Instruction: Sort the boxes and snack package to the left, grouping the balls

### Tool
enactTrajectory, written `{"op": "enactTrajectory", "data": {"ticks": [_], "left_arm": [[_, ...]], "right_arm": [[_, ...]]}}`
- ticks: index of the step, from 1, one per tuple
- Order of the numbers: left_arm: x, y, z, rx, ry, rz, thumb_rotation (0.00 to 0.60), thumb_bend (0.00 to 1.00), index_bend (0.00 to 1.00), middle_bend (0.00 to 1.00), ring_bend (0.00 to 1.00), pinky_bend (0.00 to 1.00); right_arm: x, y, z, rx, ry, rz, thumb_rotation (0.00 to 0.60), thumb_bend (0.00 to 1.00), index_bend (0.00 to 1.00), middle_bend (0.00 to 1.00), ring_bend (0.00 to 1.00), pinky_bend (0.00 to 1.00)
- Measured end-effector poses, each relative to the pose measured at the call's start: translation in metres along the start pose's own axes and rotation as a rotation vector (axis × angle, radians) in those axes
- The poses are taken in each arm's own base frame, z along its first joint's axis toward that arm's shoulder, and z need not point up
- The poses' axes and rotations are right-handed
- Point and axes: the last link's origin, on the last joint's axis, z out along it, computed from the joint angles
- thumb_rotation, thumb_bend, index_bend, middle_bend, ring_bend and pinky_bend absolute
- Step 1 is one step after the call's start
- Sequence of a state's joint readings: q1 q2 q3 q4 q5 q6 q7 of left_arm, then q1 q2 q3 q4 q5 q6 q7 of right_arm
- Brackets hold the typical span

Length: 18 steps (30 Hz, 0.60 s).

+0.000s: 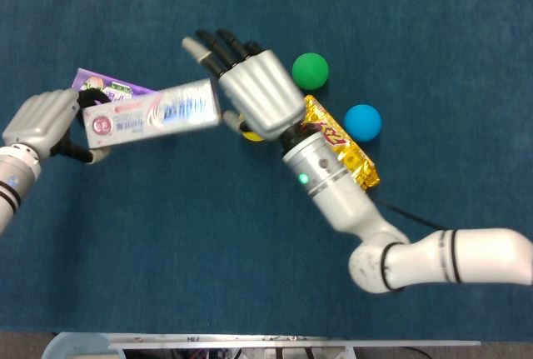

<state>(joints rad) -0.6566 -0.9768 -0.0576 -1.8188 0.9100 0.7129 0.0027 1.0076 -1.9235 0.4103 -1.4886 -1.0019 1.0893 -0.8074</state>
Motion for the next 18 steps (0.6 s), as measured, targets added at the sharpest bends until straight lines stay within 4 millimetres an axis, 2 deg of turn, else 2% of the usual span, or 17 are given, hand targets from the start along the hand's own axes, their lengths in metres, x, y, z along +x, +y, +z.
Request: {"op": "enactTrajectory", "data": {"ticks": [7,18], "left_arm": [[0.002,-0.013,-0.001,0.013,-0.004,0.017,0.6,0.27,0.32,0.42,0.39,0.57],[0.006,-0.031,0.003,0.06,0.016,0.05,0.6,0.27,0.32,0.42,0.38,0.56]], "right_arm": [[0.025,0.035,-0.016,-0.007,0.017,-0.011,0.6,0.16,0.0,0.11,0.12,0.35],[0.045,0.068,-0.045,-0.008,0.031,-0.035,0.6,0.16,0.0,0.11,0.12,0.35]]}}
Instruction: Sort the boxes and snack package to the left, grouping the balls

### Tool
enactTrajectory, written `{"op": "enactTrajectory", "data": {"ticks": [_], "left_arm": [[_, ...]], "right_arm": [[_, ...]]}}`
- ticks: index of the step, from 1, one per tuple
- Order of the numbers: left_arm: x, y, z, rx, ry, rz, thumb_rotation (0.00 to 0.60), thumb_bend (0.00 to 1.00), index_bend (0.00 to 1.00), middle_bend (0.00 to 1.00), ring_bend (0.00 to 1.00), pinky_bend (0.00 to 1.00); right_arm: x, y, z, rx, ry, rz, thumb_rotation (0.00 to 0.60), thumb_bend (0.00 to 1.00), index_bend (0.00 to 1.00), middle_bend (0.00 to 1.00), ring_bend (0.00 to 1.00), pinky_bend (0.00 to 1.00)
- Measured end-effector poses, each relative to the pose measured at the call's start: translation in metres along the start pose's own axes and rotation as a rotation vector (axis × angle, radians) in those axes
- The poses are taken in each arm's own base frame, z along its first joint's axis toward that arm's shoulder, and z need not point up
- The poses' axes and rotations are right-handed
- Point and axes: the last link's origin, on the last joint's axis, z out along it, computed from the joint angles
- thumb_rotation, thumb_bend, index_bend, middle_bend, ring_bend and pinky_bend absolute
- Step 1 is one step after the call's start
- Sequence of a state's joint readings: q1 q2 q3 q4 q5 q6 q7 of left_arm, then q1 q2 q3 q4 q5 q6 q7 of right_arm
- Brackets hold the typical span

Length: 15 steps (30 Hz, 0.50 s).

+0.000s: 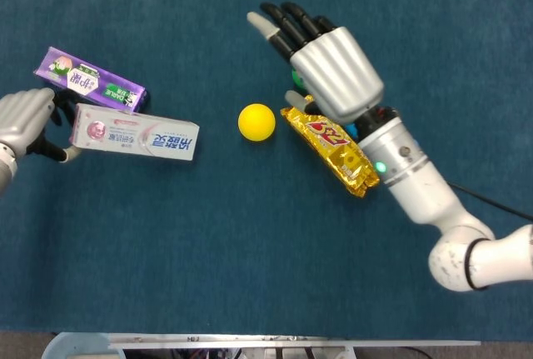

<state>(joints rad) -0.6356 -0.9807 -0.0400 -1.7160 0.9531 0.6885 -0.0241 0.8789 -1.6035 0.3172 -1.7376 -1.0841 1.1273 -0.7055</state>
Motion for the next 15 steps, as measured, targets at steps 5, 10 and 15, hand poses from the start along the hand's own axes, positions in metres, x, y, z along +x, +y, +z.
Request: {"op": "enactTrajectory", "data": {"ticks": [5,10,15], "left_arm": [[-0.001,-0.006,0.0,0.024,-0.001,0.042,0.6,0.27,0.16,0.21,0.15,0.39],[-0.001,-0.009,-0.003,0.046,0.009,0.093,0.6,0.27,0.0,0.0,0.0,0.16],[0.001,-0.003,-0.009,0.043,0.039,0.101,0.6,0.27,0.0,0.0,0.0,0.14]], "right_arm": [[0.003,0.013,-0.01,-0.012,-0.002,-0.013,0.6,0.16,0.0,0.11,0.12,0.34],[0.002,0.023,-0.019,-0.015,-0.023,-0.025,0.6,0.16,0.0,0.12,0.12,0.34],[-0.001,0.025,-0.028,0.011,-0.058,-0.039,0.6,0.16,0.0,0.12,0.12,0.34]]}}
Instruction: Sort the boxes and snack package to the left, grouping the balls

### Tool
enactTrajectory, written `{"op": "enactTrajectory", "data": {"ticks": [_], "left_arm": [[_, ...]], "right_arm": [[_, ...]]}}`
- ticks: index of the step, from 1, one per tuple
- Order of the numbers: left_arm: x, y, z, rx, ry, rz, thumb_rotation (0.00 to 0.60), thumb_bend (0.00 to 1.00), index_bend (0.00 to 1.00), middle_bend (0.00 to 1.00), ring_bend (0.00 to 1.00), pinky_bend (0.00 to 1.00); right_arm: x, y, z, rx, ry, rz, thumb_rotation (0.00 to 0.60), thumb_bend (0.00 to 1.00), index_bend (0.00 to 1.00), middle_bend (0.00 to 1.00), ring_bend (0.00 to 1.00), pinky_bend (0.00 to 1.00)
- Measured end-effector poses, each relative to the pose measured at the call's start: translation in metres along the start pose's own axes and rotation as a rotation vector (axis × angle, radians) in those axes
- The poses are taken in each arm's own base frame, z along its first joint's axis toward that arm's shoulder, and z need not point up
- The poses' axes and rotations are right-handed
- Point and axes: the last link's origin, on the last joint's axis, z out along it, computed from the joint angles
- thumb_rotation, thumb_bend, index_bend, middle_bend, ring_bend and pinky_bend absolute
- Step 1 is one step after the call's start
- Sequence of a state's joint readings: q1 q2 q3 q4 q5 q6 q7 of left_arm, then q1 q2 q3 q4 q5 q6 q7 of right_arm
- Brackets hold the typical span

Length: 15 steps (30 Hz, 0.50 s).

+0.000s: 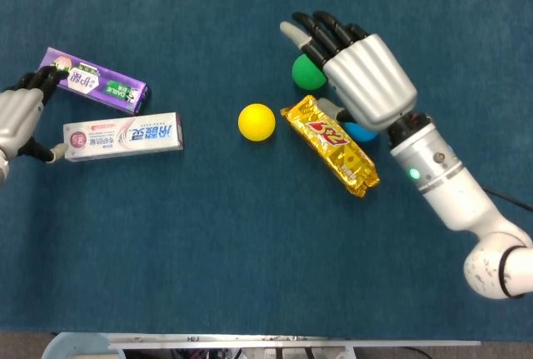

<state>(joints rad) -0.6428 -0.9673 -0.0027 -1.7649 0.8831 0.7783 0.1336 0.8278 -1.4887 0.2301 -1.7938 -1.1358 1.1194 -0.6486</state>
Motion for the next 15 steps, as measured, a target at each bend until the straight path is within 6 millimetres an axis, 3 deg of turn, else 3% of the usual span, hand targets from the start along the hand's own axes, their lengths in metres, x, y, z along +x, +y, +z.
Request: {"op": "enactTrajectory", "data": {"ticks": [15], "left_arm": [[0.008,0.013,-0.029,-0.069,0.059,0.019,0.6,0.27,0.0,0.02,0.0,0.14]], "right_arm": [[-0.006,0.012,-0.036,0.088,-0.143,-0.041,0.6,0.16,0.0,0.16,0.12,0.35]]}}
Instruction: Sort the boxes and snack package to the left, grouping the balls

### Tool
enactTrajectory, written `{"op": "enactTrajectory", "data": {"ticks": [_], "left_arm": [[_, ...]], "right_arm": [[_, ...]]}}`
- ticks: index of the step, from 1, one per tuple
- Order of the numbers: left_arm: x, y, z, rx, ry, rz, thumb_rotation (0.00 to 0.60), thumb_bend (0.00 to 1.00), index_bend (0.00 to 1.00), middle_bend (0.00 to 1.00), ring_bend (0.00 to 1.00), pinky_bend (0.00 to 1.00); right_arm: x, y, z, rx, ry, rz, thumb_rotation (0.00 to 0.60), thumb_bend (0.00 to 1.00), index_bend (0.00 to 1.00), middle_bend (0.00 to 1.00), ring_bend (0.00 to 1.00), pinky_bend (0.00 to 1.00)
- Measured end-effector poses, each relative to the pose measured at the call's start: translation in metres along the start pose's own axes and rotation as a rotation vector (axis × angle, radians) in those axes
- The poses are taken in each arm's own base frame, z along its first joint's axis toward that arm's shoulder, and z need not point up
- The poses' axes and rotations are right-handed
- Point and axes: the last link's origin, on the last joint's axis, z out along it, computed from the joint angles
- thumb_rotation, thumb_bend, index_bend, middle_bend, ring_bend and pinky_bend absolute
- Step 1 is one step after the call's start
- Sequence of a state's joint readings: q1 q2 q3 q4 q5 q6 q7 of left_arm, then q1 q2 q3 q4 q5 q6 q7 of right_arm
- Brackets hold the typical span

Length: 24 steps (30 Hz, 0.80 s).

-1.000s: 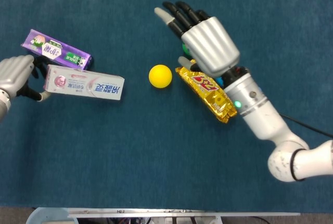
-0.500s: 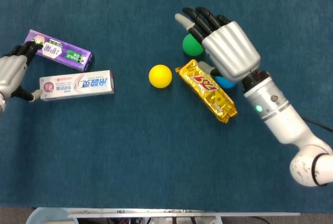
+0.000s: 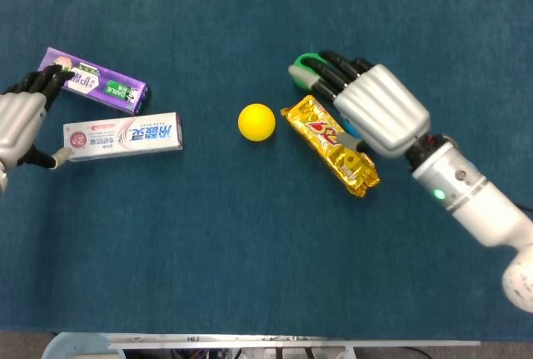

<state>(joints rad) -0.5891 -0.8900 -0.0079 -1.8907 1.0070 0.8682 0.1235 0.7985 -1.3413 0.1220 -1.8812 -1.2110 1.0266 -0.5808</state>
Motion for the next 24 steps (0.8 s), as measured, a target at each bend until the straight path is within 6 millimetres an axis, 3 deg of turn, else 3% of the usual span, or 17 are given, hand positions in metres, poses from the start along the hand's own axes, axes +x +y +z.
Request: {"op": "enactTrajectory", "data": {"ticks": [13,19,24], "left_arm": [[-0.004,0.01,-0.021,-0.086,0.057,0.021,0.6,0.27,0.0,0.04,0.0,0.14],[-0.006,0.011,-0.02,-0.089,0.041,0.024,0.6,0.27,0.0,0.04,0.0,0.14],[-0.006,0.012,-0.02,-0.088,0.035,0.022,0.6,0.27,0.0,0.04,0.0,0.14]], "right_arm": [[-0.014,0.007,-0.032,0.085,-0.111,-0.11,0.6,0.16,0.0,0.18,0.12,0.35],[-0.02,0.014,-0.035,0.134,-0.132,-0.233,0.6,0.02,0.0,0.18,0.12,0.35],[-0.029,0.017,-0.03,0.193,-0.156,-0.334,0.6,0.0,0.0,0.18,0.12,0.35]]}}
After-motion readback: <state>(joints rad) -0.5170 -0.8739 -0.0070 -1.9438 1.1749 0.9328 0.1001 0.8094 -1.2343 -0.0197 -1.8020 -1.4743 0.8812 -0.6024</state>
